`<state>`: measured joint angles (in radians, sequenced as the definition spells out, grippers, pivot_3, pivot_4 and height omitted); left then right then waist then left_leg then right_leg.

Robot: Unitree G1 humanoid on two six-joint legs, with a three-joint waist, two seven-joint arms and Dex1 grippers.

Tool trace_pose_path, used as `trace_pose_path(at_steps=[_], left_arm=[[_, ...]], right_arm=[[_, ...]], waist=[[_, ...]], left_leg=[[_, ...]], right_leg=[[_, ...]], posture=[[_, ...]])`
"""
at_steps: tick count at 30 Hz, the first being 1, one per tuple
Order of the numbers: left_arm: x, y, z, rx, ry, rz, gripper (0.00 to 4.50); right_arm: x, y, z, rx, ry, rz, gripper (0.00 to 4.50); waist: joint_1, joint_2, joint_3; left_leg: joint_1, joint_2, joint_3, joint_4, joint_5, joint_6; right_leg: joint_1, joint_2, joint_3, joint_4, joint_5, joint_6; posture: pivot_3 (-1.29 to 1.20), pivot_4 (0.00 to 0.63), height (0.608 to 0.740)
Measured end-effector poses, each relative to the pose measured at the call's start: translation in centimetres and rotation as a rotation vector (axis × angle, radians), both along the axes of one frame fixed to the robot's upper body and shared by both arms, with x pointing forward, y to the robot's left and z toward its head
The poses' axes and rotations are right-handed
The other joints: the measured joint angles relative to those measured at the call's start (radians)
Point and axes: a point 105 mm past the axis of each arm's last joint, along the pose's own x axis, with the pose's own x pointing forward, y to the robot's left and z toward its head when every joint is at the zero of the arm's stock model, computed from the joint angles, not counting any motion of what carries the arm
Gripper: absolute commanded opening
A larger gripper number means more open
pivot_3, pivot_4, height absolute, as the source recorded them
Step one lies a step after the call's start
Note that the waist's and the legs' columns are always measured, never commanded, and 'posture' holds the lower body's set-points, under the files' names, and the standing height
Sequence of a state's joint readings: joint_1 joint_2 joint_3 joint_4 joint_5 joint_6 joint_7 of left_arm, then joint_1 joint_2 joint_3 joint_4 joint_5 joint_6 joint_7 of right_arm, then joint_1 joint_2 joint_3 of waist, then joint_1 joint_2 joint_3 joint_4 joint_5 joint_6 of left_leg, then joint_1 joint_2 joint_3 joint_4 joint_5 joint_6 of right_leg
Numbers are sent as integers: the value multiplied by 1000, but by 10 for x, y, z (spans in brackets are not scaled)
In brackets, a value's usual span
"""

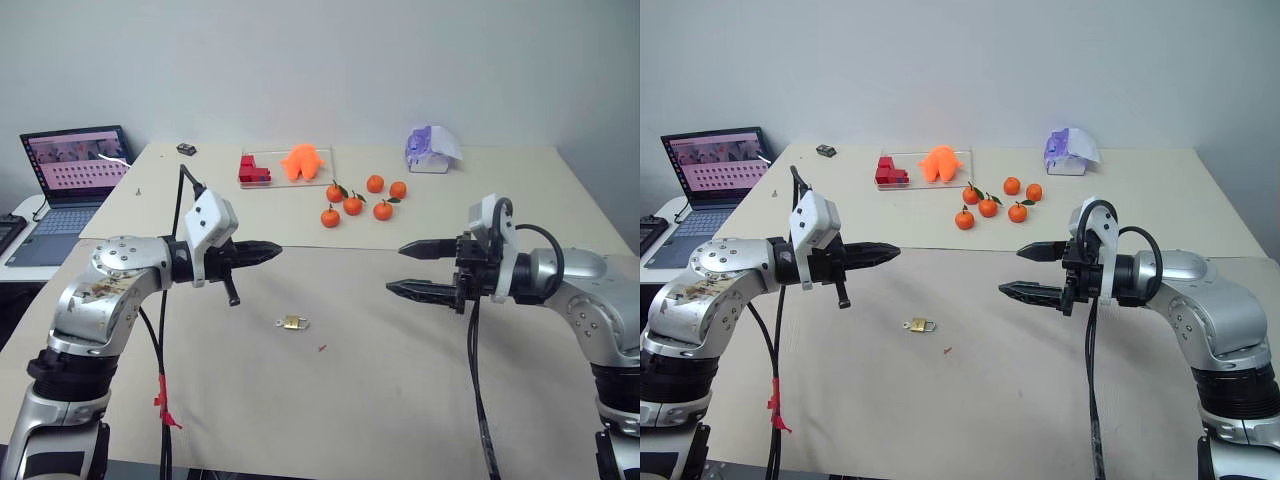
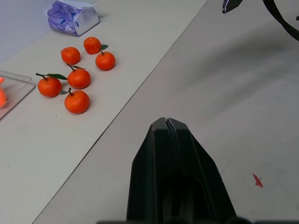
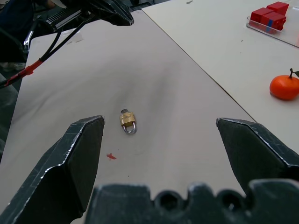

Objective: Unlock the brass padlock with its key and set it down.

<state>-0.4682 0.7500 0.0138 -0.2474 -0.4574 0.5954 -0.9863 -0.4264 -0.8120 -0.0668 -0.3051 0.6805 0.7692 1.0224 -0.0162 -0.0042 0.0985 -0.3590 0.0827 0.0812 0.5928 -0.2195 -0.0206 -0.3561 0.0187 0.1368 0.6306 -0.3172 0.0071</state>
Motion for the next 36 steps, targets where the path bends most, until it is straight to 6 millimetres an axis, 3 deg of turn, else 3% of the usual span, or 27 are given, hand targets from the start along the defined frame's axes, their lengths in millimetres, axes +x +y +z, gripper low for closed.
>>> trace_pose_path(at_steps=[12,19,22,25,30,36], left_arm=[[18,12,-11,-41,32,92,0],[21,55,-30,115,9,179,0],[12,85,-50,279,2,203,0],[8,87,-56,296,6,196,0],[6,81,-54,297,-17,174,0],[1,79,-57,301,-12,161,0]], right_arm=[[8,-2,-9,-5,4,-88,4491],[16,34,-37,-45,30,-19,4491],[16,71,-55,-40,29,75,4491],[11,96,-80,-71,60,153,4491],[16,127,-95,-112,43,221,4491],[25,143,-113,-161,35,237,4491]], waist=[[-3,0,0],[-18,3,-2],[-31,2,-1],[-19,2,-1],[-7,2,-2],[-6,2,-3]], left_leg=[[-1,0,0,0,0,0],[1,2,0,0,0,0],[2,3,1,-1,0,0],[0,2,0,0,0,0],[-4,2,1,1,0,0],[-3,3,0,1,0,1]], right_leg=[[-1,0,0,0,0,0],[-2,2,0,2,1,-2],[-2,3,0,2,3,-5],[-4,0,-5,4,3,-5],[-13,-2,-10,12,3,-6],[-15,-1,-11,17,1,-10]], posture=[[0,150,697],[0,150,697],[0,150,697],[0,150,697],[0,150,697],[0,150,697]])
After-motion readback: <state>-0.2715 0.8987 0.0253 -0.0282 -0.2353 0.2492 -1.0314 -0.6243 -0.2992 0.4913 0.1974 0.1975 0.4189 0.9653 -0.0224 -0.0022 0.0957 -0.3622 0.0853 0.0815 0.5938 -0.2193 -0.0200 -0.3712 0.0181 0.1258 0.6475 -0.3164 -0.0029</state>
